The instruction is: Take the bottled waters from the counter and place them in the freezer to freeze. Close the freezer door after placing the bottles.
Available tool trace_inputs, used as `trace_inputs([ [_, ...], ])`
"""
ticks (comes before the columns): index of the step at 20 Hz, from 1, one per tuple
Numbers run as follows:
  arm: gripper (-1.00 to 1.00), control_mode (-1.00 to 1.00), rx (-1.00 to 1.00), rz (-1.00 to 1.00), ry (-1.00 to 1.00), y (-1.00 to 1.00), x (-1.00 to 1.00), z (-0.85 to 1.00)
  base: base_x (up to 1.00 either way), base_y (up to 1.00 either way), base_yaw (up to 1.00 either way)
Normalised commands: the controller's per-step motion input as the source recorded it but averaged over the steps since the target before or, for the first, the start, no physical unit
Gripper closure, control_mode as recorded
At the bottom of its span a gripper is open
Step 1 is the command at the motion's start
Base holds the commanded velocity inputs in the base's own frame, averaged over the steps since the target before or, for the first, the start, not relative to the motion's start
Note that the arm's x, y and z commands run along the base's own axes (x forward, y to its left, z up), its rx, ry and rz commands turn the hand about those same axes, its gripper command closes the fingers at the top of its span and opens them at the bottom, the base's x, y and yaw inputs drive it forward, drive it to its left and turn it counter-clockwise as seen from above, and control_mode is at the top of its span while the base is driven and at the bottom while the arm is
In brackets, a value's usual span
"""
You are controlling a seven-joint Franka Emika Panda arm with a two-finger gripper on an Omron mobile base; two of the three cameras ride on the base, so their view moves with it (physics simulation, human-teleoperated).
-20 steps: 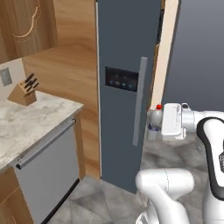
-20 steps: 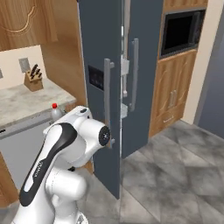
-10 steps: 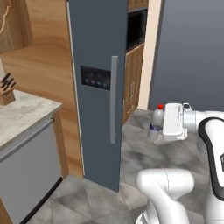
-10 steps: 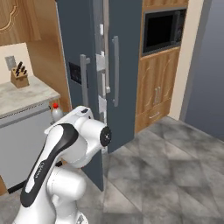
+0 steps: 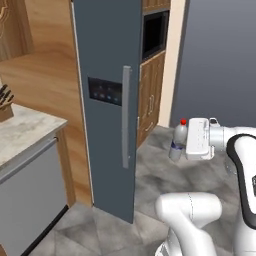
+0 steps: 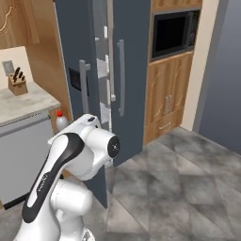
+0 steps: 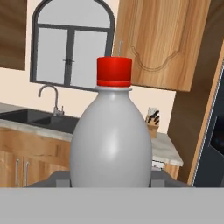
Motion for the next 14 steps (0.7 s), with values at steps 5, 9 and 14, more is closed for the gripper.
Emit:
trace_inputs([
  [5, 1.0, 1.0, 0.0, 0.0, 0.0, 0.0, 0.0, 0.0, 0.07, -0.41, 0.14],
  [9, 1.0, 1.0, 0.0, 0.0, 0.0, 0.0, 0.0, 0.0, 0.1, -0.55, 0.13],
  [14, 1.0, 1.0, 0.0, 0.0, 0.0, 0.0, 0.0, 0.0, 0.48, -0.62, 0.15],
])
